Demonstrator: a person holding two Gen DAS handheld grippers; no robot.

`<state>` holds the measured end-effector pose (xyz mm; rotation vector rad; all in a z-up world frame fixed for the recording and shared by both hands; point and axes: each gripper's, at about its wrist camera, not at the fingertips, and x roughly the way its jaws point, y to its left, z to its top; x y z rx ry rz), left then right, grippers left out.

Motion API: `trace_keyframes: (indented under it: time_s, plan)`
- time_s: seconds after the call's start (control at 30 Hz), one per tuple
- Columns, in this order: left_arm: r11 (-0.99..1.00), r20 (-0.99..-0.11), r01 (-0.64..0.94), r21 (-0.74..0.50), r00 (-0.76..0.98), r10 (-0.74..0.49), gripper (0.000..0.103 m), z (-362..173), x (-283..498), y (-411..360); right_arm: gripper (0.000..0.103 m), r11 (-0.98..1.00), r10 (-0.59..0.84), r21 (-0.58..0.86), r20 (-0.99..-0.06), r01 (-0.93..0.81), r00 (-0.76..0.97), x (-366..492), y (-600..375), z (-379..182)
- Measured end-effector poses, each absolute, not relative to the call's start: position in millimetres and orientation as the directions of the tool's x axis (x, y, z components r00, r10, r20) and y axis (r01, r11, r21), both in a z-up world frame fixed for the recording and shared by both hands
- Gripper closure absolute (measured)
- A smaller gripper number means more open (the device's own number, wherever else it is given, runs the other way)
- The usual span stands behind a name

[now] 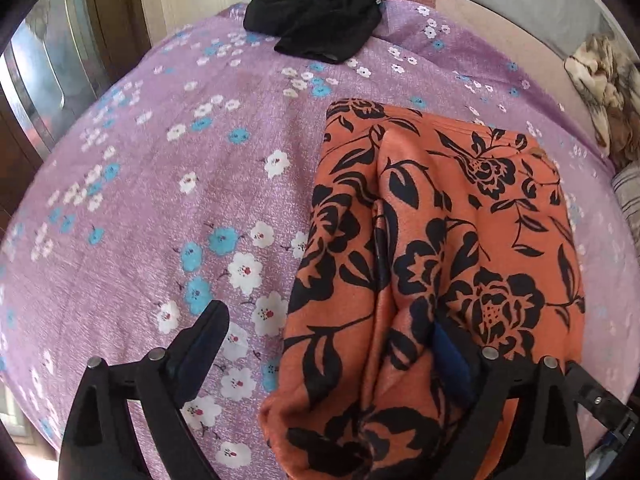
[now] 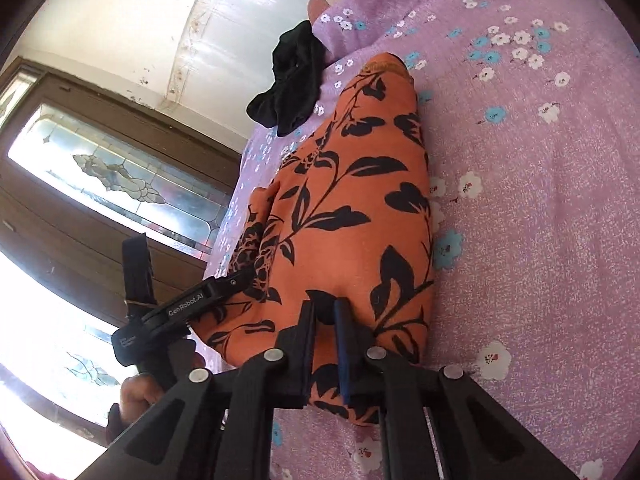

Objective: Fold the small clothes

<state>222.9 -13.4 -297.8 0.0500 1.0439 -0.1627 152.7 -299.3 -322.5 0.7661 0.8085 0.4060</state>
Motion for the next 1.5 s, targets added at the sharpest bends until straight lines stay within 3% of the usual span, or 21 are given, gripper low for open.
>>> trace_keyframes:
  time_s: [0.23,0.7,1.0,1.27,1.33,1.5]
  plan:
    - [0.989,-0.839,0.146,0.016,0.540,-0.066,0.001,-298,219,-15,0.092,0.721,0.556,0.689,-0.511,-0.075,0.656,149,-293,-319]
    - [0.987,-0.828,0.159,0.025,0.556,-0.069,0.000,-302,223,-17,0.092,0.772,0.516,0.630,-0.545,-0.084,0.660,148,-285,-312]
    - [0.988,-0.834,0.154,-0.017,0.543,-0.099,0.000,-308,230,-13,0.092,0.784,0.497,0.618,-0.570,-0.057,0.654,149,-281,-309]
    - [0.984,-0.863,0.094,-0.152,0.472,-0.178,0.000,-310,244,-1,0.092,0.794,0.481,0.608,-0.619,-0.009,0.621,155,-277,-301]
    - [0.983,-0.833,0.114,-0.147,0.521,-0.185,0.000,-297,238,-2,0.090,0.791,0.492,0.612,-0.641,0.006,0.589,164,-280,-288]
    - [0.986,-0.757,0.127,-0.108,0.632,-0.164,0.000,-273,235,-4,0.087,0.799,0.444,0.602,-0.599,0.009,0.666,194,-297,-246]
